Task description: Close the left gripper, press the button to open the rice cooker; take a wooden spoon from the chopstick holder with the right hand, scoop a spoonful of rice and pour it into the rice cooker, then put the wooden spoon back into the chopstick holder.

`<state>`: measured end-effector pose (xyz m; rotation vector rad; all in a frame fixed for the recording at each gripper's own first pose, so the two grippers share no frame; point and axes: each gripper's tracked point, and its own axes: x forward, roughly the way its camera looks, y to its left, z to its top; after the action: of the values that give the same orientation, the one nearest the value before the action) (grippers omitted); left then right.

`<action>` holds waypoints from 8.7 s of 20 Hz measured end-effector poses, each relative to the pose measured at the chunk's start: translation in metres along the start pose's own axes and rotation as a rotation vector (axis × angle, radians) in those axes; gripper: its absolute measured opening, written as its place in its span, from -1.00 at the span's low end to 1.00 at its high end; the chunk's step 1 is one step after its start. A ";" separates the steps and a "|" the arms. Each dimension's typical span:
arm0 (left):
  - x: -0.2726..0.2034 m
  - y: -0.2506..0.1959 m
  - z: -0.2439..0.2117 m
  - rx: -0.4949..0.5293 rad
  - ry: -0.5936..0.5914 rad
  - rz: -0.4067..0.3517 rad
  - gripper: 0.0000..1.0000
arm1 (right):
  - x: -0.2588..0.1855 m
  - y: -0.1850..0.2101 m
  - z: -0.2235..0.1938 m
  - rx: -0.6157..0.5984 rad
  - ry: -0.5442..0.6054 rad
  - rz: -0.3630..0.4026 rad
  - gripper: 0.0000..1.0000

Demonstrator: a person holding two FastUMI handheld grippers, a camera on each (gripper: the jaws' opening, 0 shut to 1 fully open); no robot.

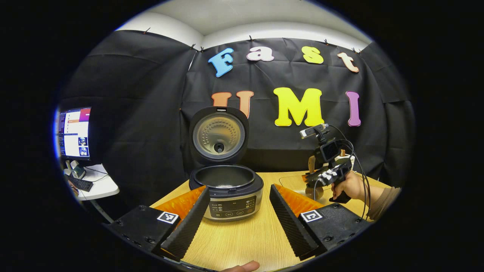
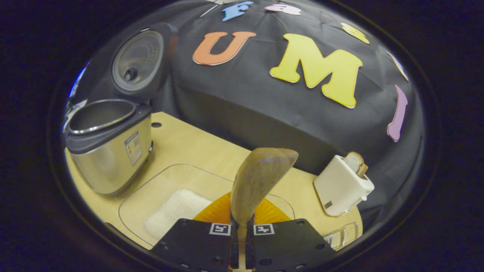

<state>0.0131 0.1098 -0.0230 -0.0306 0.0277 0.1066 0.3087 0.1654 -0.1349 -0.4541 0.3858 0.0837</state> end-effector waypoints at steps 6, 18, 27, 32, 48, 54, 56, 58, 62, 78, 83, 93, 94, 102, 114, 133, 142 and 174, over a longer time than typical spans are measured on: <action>0.002 -0.002 -0.003 0.001 0.005 -0.002 1.00 | -0.001 -0.001 -0.002 -0.148 -0.002 -0.073 -0.87; 0.001 -0.001 -0.002 -0.022 0.001 -0.005 1.00 | -0.018 0.032 -0.011 0.084 0.082 0.054 -0.86; 0.003 0.004 -0.004 -0.039 0.005 0.001 1.00 | -0.023 0.041 -0.007 0.526 0.128 0.076 -0.86; 0.007 0.003 -0.011 -0.040 0.023 0.004 1.00 | -0.022 0.030 -0.015 0.800 0.118 0.103 -0.86; 0.010 0.002 -0.016 -0.045 0.036 0.004 1.00 | -0.006 0.044 -0.010 1.057 0.203 0.277 -0.87; 0.012 0.007 -0.017 -0.054 0.037 0.017 1.00 | -0.013 0.038 -0.001 1.264 0.211 0.380 -0.87; 0.012 0.006 -0.018 -0.055 0.038 0.018 1.00 | -0.014 0.034 0.001 1.322 0.192 0.391 -0.87; 0.013 0.004 -0.019 -0.052 0.040 0.013 1.00 | -0.016 0.027 0.004 1.384 0.172 0.395 -0.87; 0.015 0.004 -0.021 -0.042 0.046 0.017 1.00 | -0.023 0.014 0.001 1.487 0.137 0.389 -0.87; 0.018 0.034 -0.029 -0.038 0.065 0.101 1.00 | -0.074 -0.052 0.039 1.790 0.039 0.501 -0.87; 0.016 0.041 -0.025 -0.054 0.055 0.106 1.00 | -0.085 -0.055 0.056 1.735 0.016 0.474 -0.87; 0.001 0.092 -0.019 -0.065 0.028 0.194 1.00 | -0.104 -0.012 0.131 1.662 -0.004 0.523 -0.88; -0.001 0.101 -0.018 -0.062 0.023 0.212 1.00 | -0.105 -0.001 0.139 1.649 0.002 0.534 -0.87; -0.012 0.150 -0.027 -0.095 0.033 0.309 0.95 | -0.103 0.095 0.195 1.486 0.025 0.577 -0.87; -0.008 0.138 -0.030 -0.028 0.048 0.285 0.95 | -0.053 0.183 0.201 1.151 0.090 0.465 -0.87; 0.001 0.120 -0.039 -0.024 0.070 0.200 0.95 | -0.060 0.209 0.234 0.439 -0.106 0.315 -0.87; -0.001 0.112 -0.037 -0.022 0.068 0.156 0.95 | -0.078 0.215 0.257 0.084 -0.236 0.196 -0.87; -0.001 0.057 -0.021 -0.035 0.052 0.064 0.95 | -0.145 -0.146 0.178 0.182 -0.300 -0.167 -0.85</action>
<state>0.0050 0.1655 -0.0460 -0.0677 0.0788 0.1698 0.2595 0.1141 0.1278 -0.2862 0.0590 -0.0454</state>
